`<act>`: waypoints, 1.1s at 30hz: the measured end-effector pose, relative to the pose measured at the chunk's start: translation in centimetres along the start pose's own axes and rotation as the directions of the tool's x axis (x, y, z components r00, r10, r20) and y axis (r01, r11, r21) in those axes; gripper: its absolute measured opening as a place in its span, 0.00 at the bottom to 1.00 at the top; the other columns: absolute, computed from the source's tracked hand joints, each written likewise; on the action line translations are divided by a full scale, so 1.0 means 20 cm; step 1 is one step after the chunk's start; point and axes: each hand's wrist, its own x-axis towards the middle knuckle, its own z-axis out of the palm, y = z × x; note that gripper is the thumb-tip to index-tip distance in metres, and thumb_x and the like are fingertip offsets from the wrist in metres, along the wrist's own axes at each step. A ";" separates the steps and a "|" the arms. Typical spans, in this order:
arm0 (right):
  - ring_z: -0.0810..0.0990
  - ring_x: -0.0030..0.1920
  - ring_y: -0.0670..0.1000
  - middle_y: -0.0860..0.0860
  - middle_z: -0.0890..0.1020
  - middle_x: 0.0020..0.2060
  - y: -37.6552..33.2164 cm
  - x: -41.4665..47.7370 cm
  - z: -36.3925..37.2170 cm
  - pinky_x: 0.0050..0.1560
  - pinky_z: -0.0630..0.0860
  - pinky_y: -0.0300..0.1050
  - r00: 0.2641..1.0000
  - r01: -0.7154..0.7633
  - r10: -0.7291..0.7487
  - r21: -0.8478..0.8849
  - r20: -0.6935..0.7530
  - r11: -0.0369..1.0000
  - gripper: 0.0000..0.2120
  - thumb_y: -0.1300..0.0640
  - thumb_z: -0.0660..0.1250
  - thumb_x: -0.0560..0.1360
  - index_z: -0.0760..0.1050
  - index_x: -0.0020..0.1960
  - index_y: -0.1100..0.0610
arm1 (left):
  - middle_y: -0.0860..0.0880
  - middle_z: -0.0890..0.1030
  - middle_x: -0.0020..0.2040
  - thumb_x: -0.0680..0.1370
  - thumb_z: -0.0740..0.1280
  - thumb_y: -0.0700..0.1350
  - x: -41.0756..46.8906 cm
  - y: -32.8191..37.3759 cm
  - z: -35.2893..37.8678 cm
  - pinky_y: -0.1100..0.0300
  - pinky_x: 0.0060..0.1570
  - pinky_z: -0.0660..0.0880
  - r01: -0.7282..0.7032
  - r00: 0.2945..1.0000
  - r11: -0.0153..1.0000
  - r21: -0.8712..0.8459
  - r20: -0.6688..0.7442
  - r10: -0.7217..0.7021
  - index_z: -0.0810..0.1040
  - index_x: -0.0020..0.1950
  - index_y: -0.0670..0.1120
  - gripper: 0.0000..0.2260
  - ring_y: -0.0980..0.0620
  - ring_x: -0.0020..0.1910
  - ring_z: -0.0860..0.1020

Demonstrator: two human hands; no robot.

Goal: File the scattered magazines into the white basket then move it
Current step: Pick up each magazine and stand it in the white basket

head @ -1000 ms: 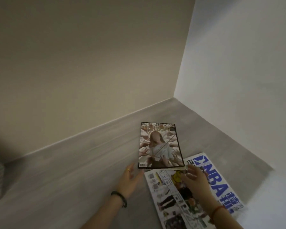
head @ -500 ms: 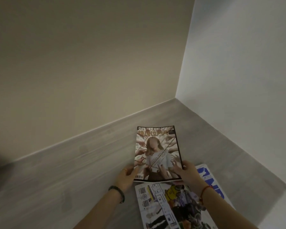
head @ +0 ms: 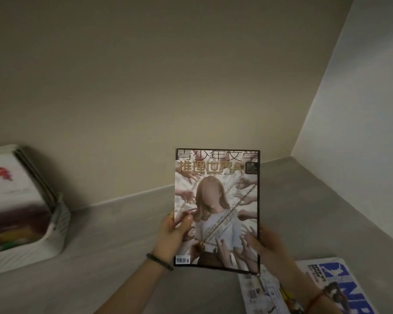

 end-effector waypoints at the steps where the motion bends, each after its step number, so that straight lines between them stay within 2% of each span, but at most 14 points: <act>1: 0.71 0.29 0.46 0.44 0.74 0.24 -0.06 0.03 0.07 0.29 0.68 0.34 0.999 0.052 -0.052 -0.008 0.016 0.999 0.14 0.69 0.59 0.76 0.75 0.50 0.51 | 0.53 0.79 0.24 0.76 0.59 0.31 -0.02 0.03 -0.09 0.69 0.22 0.68 -0.015 0.999 1.000 0.019 -0.048 0.016 0.76 0.46 0.42 0.09 0.61 0.21 0.69; 4: 0.80 0.34 0.48 0.43 0.85 0.33 -0.25 0.09 0.31 0.31 0.75 0.42 0.988 0.125 -0.123 -0.013 0.090 0.992 0.14 0.73 0.61 0.72 0.75 0.48 0.55 | 0.54 0.82 0.29 0.75 0.61 0.32 -0.12 0.12 -0.40 0.66 0.27 0.72 -0.045 0.987 0.996 0.075 -0.149 0.056 0.78 0.44 0.44 0.09 0.58 0.25 0.72; 6: 0.84 0.40 0.48 0.45 0.86 0.38 -0.37 0.10 0.52 0.35 0.78 0.43 0.980 0.161 -0.157 -0.029 0.125 0.986 0.17 0.75 0.63 0.69 0.76 0.47 0.54 | 0.54 0.82 0.29 0.76 0.61 0.32 -0.20 0.18 -0.63 0.68 0.27 0.73 -0.064 0.976 0.990 0.124 -0.197 0.088 0.78 0.46 0.43 0.09 0.61 0.26 0.75; 9: 0.83 0.44 0.38 0.46 0.85 0.41 -0.50 0.10 0.88 0.37 0.76 0.30 0.955 0.196 -0.191 -0.002 0.226 0.981 0.19 0.74 0.63 0.69 0.75 0.47 0.50 | 0.53 0.81 0.32 0.76 0.60 0.33 -0.30 0.29 -0.97 0.71 0.27 0.73 -0.086 0.946 0.974 0.208 -0.289 0.146 0.76 0.48 0.41 0.06 0.65 0.26 0.76; 11: 0.81 0.44 0.35 0.46 0.84 0.43 -0.59 0.11 1.11 0.39 0.74 0.27 0.938 0.227 -0.221 0.009 0.267 0.974 0.19 0.73 0.64 0.70 0.73 0.48 0.49 | 0.49 0.74 0.31 0.77 0.59 0.34 -0.35 0.35 -1.21 0.70 0.29 0.74 -0.115 0.915 0.961 0.253 -0.349 0.201 0.74 0.50 0.39 0.06 0.64 0.26 0.75; 14: 0.80 0.41 0.31 0.46 0.82 0.44 -0.74 0.13 1.45 0.38 0.73 0.23 0.914 0.293 -0.290 0.032 0.283 0.955 0.20 0.74 0.62 0.71 0.73 0.47 0.49 | 0.50 0.77 0.40 0.79 0.57 0.38 -0.41 0.47 -1.52 0.66 0.41 0.76 -0.123 0.896 0.929 0.349 -0.364 0.255 0.72 0.57 0.40 0.09 0.60 0.39 0.77; 16: 0.81 0.40 0.33 0.47 0.81 0.44 -0.83 0.15 1.65 0.38 0.73 0.23 0.902 0.333 -0.336 0.059 0.271 0.941 0.18 0.75 0.60 0.71 0.74 0.48 0.53 | 0.51 0.78 0.41 0.79 0.57 0.38 -0.42 0.56 -1.72 0.73 0.35 0.75 -0.123 0.877 0.912 0.392 -0.388 0.285 0.73 0.54 0.40 0.07 0.63 0.37 0.79; 17: 0.81 0.39 0.35 0.47 0.81 0.44 -0.88 0.17 1.74 0.38 0.73 0.23 0.899 0.351 -0.355 0.062 0.257 0.934 0.16 0.74 0.60 0.72 0.74 0.49 0.55 | 0.51 0.78 0.41 0.79 0.57 0.38 -0.42 0.60 -1.81 0.72 0.35 0.76 -0.116 0.870 0.905 0.409 -0.397 0.291 0.73 0.53 0.40 0.07 0.64 0.34 0.80; 19: 0.80 0.38 0.37 0.47 0.80 0.43 -0.95 0.20 1.92 0.37 0.72 0.23 0.895 0.395 -0.392 0.028 0.212 0.918 0.11 0.71 0.60 0.73 0.75 0.50 0.59 | 0.50 0.78 0.38 0.78 0.60 0.40 -0.39 0.66 -2.00 0.59 0.40 0.77 -0.067 0.851 0.888 0.455 -0.439 0.289 0.74 0.48 0.40 0.05 0.57 0.34 0.80; 22: 0.79 0.39 0.49 0.53 0.82 0.41 -1.00 0.25 2.12 0.40 0.75 0.36 0.911 0.395 -0.384 -0.050 0.149 0.917 0.06 0.67 0.62 0.74 0.77 0.48 0.62 | 0.42 0.78 0.42 0.76 0.63 0.42 -0.34 0.68 -2.20 0.43 0.52 0.76 0.039 0.798 0.873 0.486 -0.541 0.265 0.71 0.35 0.42 0.11 0.41 0.46 0.79; 25: 0.81 0.41 0.61 0.64 0.83 0.40 -1.00 0.31 2.27 0.44 0.77 0.52 0.933 0.357 -0.343 -0.167 0.109 0.919 0.05 0.65 0.64 0.73 0.76 0.42 0.67 | 0.40 0.77 0.41 0.76 0.65 0.42 -0.29 0.65 -2.32 0.40 0.54 0.75 0.073 0.767 0.888 0.454 -0.595 0.241 0.73 0.37 0.35 0.11 0.39 0.49 0.78; 28: 0.82 0.45 0.61 0.64 0.83 0.42 -0.94 0.36 2.37 0.48 0.79 0.55 0.959 0.279 -0.262 -0.214 0.105 0.936 0.06 0.65 0.65 0.73 0.78 0.44 0.68 | 0.37 0.79 0.47 0.75 0.65 0.43 -0.23 0.55 -2.40 0.44 0.56 0.75 0.131 0.762 0.901 0.414 -0.624 0.176 0.77 0.51 0.34 0.12 0.40 0.50 0.78; 31: 0.82 0.39 0.57 0.59 0.85 0.40 -0.83 0.40 2.43 0.35 0.77 0.37 0.973 0.221 -0.198 -0.245 0.115 0.944 0.06 0.65 0.65 0.73 0.80 0.46 0.65 | 0.43 0.76 0.36 0.75 0.66 0.39 -0.18 0.45 -2.44 0.60 0.42 0.79 0.155 0.765 0.906 0.393 -0.629 0.142 0.77 0.41 0.36 0.07 0.45 0.40 0.76; 33: 0.81 0.34 0.54 0.59 0.84 0.38 -0.77 0.43 2.45 0.29 0.71 0.34 0.983 0.163 -0.136 -0.248 0.125 0.955 0.06 0.65 0.66 0.73 0.80 0.46 0.65 | 0.45 0.73 0.32 0.74 0.65 0.35 -0.15 0.39 -2.45 0.67 0.35 0.77 0.148 0.779 0.931 0.334 -0.619 0.098 0.72 0.34 0.39 0.09 0.48 0.35 0.75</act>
